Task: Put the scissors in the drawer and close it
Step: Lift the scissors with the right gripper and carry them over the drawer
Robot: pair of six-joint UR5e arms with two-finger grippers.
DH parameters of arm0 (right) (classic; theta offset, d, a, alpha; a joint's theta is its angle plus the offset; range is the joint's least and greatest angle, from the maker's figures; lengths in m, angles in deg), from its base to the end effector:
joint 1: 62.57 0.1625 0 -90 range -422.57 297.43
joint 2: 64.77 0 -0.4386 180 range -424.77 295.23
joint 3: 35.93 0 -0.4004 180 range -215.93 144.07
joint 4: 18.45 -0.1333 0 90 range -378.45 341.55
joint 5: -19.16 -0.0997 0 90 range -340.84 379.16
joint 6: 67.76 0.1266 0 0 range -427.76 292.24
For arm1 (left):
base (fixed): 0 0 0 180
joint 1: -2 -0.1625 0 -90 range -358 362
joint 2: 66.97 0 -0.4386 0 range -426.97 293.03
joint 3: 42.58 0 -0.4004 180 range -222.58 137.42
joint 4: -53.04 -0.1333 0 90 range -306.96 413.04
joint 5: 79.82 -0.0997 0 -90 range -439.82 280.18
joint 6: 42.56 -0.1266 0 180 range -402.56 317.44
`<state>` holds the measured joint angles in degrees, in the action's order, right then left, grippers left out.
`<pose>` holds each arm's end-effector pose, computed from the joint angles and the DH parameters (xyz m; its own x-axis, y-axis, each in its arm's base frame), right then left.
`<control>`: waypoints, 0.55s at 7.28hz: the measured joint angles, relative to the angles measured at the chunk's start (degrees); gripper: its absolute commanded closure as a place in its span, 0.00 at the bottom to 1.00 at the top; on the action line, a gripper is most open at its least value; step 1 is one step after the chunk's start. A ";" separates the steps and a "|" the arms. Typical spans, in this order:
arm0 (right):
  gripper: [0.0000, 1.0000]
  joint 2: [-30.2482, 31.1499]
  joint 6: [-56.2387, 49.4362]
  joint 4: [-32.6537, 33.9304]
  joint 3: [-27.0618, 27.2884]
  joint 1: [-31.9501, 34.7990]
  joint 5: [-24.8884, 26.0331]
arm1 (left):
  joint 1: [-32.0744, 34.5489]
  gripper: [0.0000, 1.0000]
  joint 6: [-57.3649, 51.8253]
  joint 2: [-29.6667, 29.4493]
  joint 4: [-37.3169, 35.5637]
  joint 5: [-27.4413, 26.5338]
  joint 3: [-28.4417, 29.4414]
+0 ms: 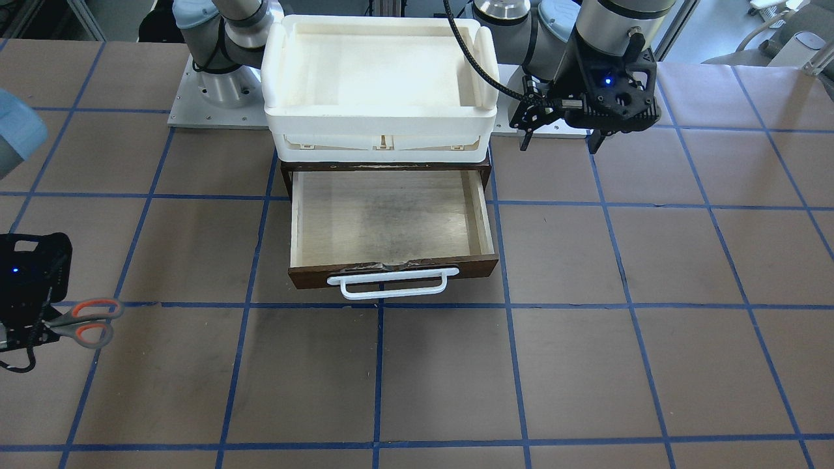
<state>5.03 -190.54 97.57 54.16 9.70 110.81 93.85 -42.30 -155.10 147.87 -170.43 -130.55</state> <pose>-0.0711 -0.6480 0.3193 0.2603 -0.9631 0.0684 -0.9638 -0.2549 0.0781 -0.1475 -0.4783 0.4999 -0.9996 0.0279 -0.0107 0.0277 0.9995 0.0162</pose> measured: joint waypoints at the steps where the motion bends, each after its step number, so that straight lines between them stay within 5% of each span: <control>1: 1.00 2.33 2.48 -2.00 0.00 3.55 -0.13 | 0.00 0.00 0.00 0.04 0.00 0.00 0.00; 4: 1.00 7.15 19.50 -6.91 0.00 16.58 -0.34 | 0.00 0.00 0.00 0.06 0.00 0.00 0.00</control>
<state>12.19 -171.04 90.66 54.16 26.28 110.48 93.85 -42.30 -155.04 147.87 -170.43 -130.55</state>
